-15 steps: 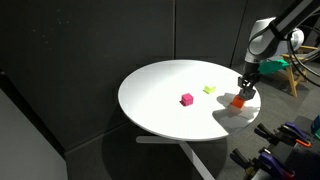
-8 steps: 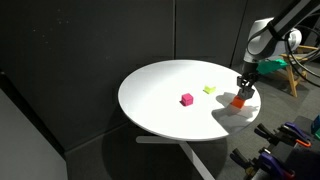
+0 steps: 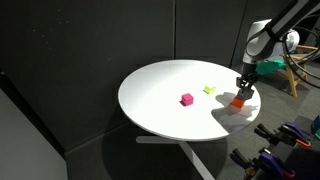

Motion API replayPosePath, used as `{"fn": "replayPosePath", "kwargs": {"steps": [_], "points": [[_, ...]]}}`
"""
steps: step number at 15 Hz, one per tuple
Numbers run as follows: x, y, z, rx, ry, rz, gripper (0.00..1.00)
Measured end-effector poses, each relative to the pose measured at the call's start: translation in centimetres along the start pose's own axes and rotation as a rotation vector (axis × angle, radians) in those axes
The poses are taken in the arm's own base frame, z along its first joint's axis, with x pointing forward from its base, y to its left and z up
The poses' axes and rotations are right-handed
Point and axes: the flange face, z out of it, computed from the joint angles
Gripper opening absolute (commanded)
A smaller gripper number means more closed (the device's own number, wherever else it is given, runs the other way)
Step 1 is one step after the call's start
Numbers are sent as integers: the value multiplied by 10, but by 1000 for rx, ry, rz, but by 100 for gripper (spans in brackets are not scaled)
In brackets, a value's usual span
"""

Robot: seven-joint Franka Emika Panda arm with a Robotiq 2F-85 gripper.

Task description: Stack the grey toy block on top of the orange toy block

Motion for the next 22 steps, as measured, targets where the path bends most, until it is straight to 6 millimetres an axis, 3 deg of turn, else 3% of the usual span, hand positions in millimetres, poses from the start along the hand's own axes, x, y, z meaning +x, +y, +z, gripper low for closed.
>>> {"fn": "replayPosePath", "kwargs": {"steps": [1,2,6,16,22], "points": [[0,0,1,0,-1,0,31],[0,0,1,-1,-2,0,74],[1,0,2,-1,-3,0,100],[-1,-2,0,-3,-17,-7,100],[-2,-11,-21,1,-44,-18,100]]}}
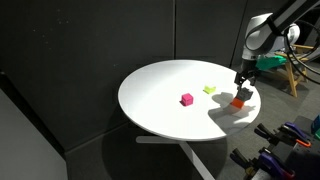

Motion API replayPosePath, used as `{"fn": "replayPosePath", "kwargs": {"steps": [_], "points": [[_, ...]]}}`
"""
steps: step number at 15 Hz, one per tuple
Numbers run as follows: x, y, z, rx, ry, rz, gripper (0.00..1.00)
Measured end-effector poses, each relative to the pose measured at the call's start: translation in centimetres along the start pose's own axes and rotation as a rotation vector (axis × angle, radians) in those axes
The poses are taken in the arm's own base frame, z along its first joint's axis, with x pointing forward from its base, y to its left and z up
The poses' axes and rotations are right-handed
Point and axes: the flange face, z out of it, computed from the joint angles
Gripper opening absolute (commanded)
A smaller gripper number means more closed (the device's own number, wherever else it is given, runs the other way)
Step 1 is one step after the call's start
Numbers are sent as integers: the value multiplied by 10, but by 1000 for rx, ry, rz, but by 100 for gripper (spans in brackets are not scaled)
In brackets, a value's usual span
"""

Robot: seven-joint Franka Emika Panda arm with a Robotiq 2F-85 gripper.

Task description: Stack the grey toy block on top of the orange toy block

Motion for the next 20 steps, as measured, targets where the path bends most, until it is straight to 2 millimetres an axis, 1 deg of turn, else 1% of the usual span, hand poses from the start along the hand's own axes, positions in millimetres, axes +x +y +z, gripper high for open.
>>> {"fn": "replayPosePath", "kwargs": {"steps": [6,11,15,20], "points": [[9,-19,-33,2,19,-3,100],[14,-45,-58,3,49,-22,100],[8,-66,-72,3,41,-44,100],[-9,-82,-90,0,0,-49,100]]}}
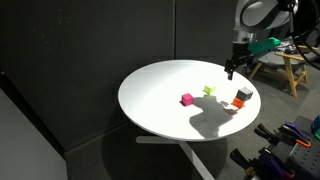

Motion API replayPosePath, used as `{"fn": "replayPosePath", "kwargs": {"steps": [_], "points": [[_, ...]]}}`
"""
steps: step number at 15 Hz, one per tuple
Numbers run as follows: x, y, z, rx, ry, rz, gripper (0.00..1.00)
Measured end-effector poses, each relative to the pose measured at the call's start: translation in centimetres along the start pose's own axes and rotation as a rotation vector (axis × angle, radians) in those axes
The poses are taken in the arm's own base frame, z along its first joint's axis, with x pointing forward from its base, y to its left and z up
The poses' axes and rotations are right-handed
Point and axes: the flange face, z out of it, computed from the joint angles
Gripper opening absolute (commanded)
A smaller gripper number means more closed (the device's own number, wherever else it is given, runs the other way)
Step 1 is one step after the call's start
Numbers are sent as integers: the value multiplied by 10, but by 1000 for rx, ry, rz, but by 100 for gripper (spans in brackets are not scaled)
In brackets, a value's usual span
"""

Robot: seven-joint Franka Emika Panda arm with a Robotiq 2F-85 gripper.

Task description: Stack the grey toy block on top of the orange toy block

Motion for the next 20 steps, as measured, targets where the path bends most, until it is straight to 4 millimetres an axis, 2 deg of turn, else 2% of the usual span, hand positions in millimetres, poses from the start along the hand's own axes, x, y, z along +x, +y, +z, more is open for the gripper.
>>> {"fn": "replayPosePath", "kwargs": {"steps": [11,16,20], "points": [[-44,-20,-44,5,59,-52,100],[-66,-23,-58,13,109,-66,100],[-74,-23,-70,28,137,-60,100]]}}
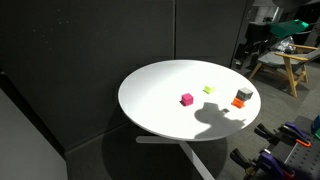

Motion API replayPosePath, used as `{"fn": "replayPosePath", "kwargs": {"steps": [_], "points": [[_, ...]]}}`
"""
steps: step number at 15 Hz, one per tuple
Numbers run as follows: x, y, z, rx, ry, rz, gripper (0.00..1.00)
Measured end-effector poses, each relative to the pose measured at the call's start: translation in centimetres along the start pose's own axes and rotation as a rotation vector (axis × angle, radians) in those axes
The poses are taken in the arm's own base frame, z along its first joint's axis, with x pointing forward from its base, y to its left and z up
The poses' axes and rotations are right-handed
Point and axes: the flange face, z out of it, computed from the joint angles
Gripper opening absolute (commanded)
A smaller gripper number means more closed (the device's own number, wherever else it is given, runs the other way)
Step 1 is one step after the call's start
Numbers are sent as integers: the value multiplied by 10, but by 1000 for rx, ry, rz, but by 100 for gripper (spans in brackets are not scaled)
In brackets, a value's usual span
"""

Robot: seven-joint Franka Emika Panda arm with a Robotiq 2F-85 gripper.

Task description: Stack the grey toy block on top of the orange toy block

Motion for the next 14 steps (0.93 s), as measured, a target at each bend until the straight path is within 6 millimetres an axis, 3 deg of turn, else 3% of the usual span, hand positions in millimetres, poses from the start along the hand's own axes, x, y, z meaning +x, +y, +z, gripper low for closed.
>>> {"fn": "replayPosePath", "kwargs": {"steps": [14], "points": [[-6,-2,-6,1,-17,-3,100]]}}
